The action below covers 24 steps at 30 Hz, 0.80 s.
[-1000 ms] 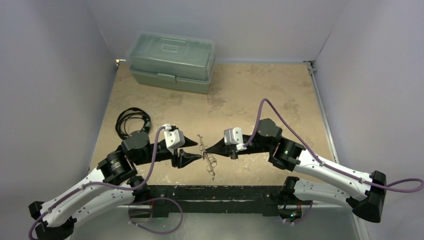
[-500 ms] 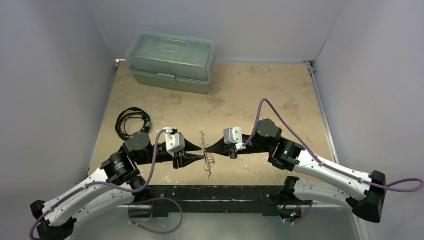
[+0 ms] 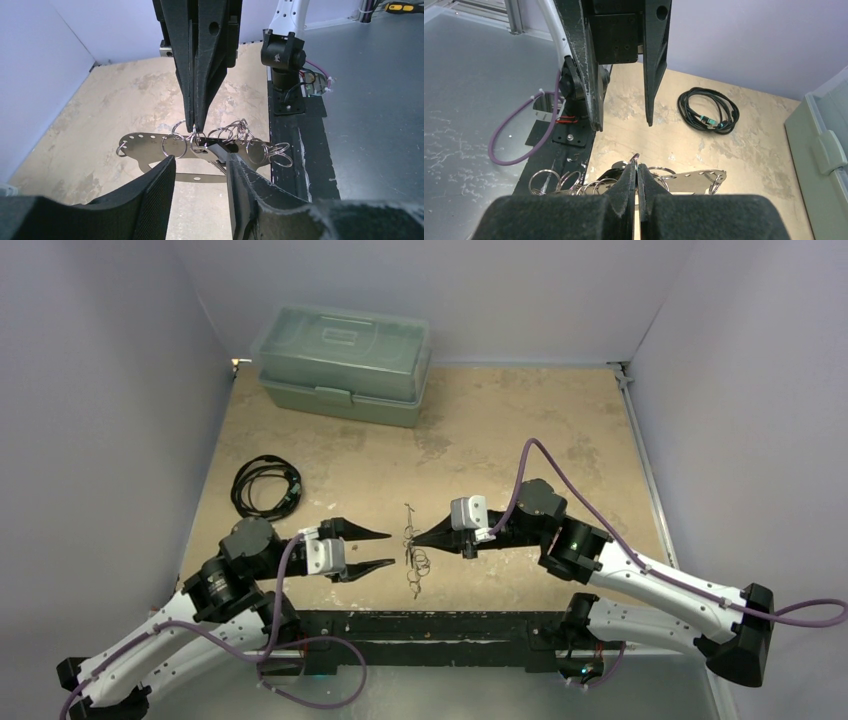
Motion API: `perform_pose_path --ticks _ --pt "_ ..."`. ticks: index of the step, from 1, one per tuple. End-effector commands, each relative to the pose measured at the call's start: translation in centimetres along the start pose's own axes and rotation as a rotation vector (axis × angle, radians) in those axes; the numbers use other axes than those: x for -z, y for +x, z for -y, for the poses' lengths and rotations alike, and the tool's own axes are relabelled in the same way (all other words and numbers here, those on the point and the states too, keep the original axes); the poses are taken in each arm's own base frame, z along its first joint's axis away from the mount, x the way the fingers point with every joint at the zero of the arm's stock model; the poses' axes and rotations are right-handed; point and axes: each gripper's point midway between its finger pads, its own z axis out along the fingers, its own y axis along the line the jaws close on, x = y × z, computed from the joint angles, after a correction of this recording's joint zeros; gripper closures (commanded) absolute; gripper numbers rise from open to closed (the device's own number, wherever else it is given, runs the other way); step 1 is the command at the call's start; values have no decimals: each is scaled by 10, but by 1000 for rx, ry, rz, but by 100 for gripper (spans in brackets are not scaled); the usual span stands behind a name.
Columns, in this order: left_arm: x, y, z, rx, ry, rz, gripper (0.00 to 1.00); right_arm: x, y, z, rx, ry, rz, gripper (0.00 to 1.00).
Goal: Put the keys on the keyring
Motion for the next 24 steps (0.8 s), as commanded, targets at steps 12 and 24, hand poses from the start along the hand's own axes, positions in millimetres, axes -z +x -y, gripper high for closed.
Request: perform_pose_path --ticks 12,24 --pt "-18 7 2 -9 64 -8 69 -2 -11 -6 28 -50 32 100" --pt "-23 14 4 11 81 -21 79 -3 -10 -8 23 -69 26 100"
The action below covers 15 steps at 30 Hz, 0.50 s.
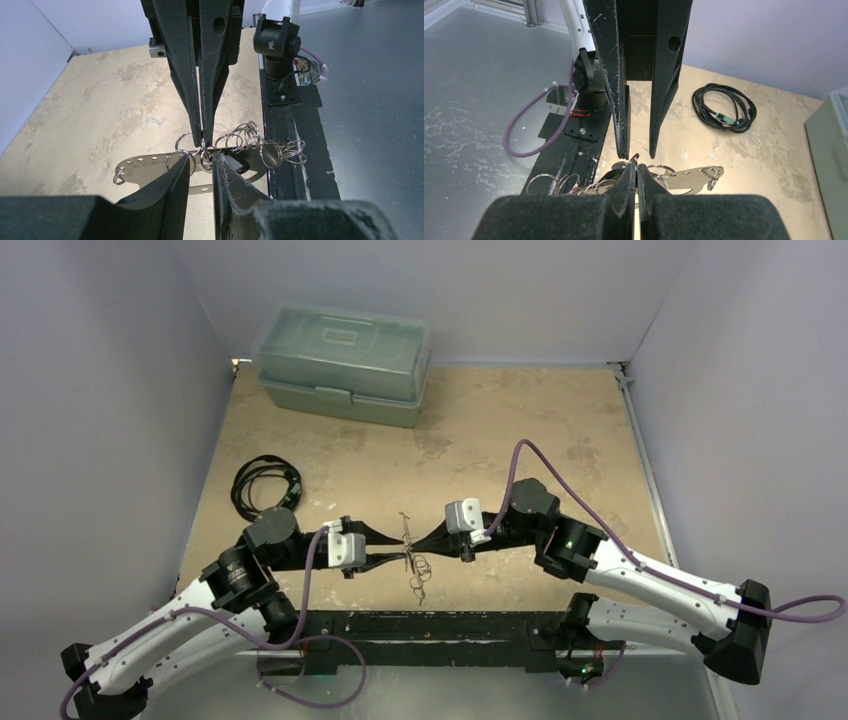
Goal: Put the keys on the keyring
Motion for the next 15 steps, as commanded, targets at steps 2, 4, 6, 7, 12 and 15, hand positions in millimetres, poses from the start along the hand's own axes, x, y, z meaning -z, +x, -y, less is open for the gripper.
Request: perform_pose_path --ticks 2,4,6,7,12,15 --pt "-3 -6 4 -6 23 35 81 1 -20 0 42 -10 45 100" --pt "-4 -5 3 -1 24 30 84 1 -20 0 41 -11 44 100" --pt "-4 -4 4 3 30 28 85 2 -20 0 41 -11 44 100" --pt "-4 -4 4 6 31 26 85 2 -21 0 42 -12 46 100" --pt "-6 -2 4 13 29 20 83 2 -21 -1 42 -12 46 100" --pt "-7 -1 4 19 32 16 82 2 -21 -1 43 -14 47 100"
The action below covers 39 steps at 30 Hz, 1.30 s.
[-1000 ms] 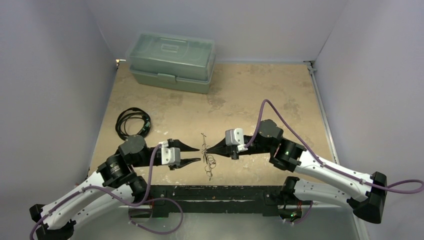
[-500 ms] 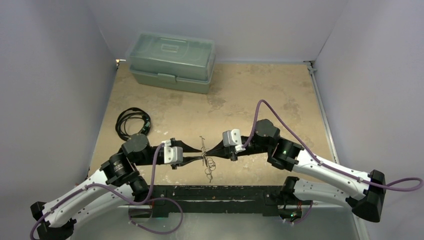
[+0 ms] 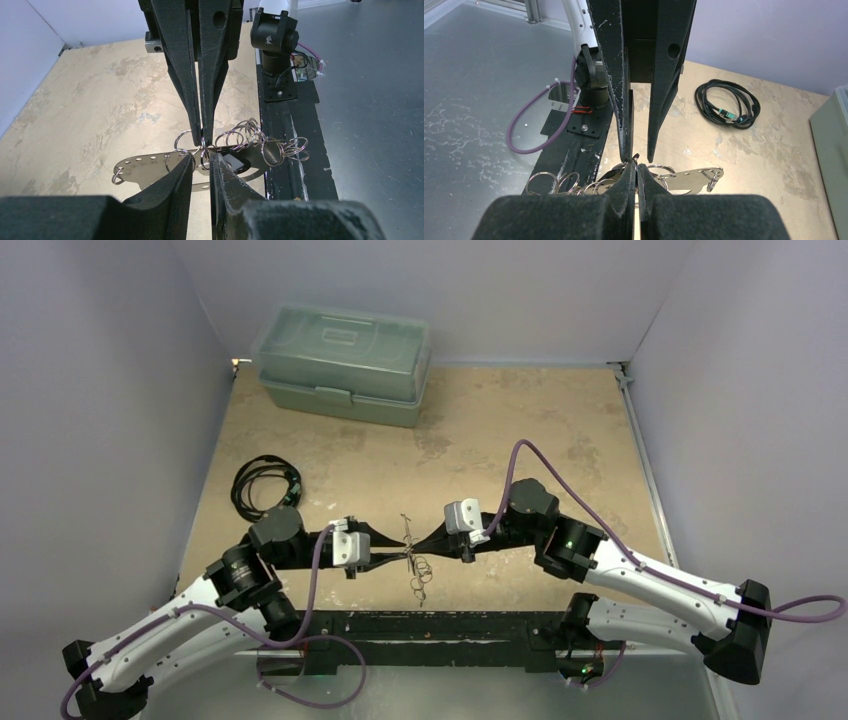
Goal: Put the keys on the keyring
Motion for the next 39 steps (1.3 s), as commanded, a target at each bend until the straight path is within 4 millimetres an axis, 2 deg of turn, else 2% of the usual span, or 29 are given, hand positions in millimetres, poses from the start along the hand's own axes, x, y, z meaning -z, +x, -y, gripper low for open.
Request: perform_pose_path --ticks 1,7,10,16,23,32,39 --pt "-3 -7 2 6 19 30 81 2 -25 1 54 -7 61 100" --pt "-4 -6 3 12 22 28 82 3 -26 1 56 -4 63 100" --pt "-4 -6 3 14 24 26 85 3 -26 1 54 -4 63 100" --pt "-5 -4 2 19 19 19 100 3 -26 1 53 -4 62 100" --pt "-2 -7 0 10 1 29 100 5 -27 2 61 12 65 100" --pt "3 -9 0 5 -18 42 100 16 -43 3 89 56 134 100" --pt "3 -9 -1 9 -22 39 100 14 -40 3 81 52 123 100"
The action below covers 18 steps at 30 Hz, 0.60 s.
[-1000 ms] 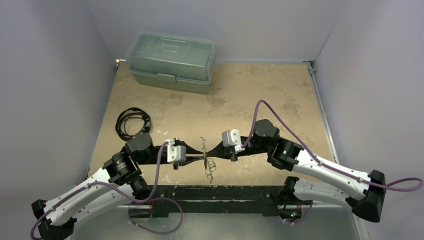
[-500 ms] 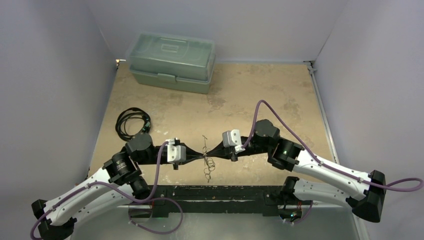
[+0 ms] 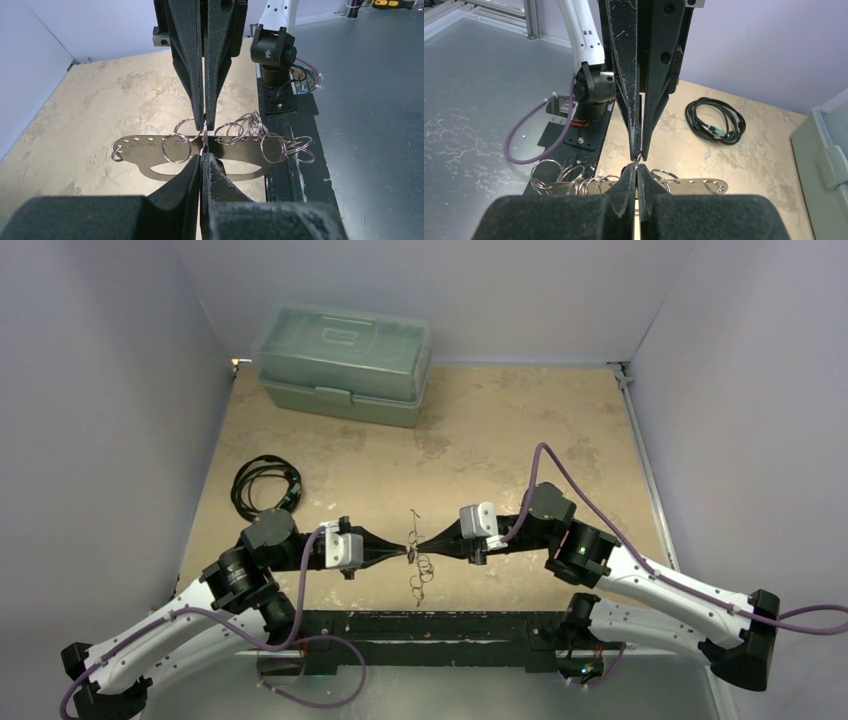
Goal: Put the keys on the keyring
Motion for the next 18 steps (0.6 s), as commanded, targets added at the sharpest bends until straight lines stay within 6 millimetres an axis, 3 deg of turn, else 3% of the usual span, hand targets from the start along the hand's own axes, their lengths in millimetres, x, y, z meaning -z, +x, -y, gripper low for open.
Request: perform_pose_path --ticks 1,3,8,10,18 --pt "1 5 -1 18 -12 -13 100 0 -17 6 30 25 53 100" --pt "0 6 -1 20 -15 -15 100 0 -17 6 31 25 53 100" --pt "1 2 -1 20 -15 -4 69 -1 -15 7 29 24 47 100" --pt "1 -1 -1 20 -16 2 63 -2 -14 7 28 24 46 100" --pt "-3 -8 -3 66 -22 24 64 -3 -13 7 28 21 44 100"
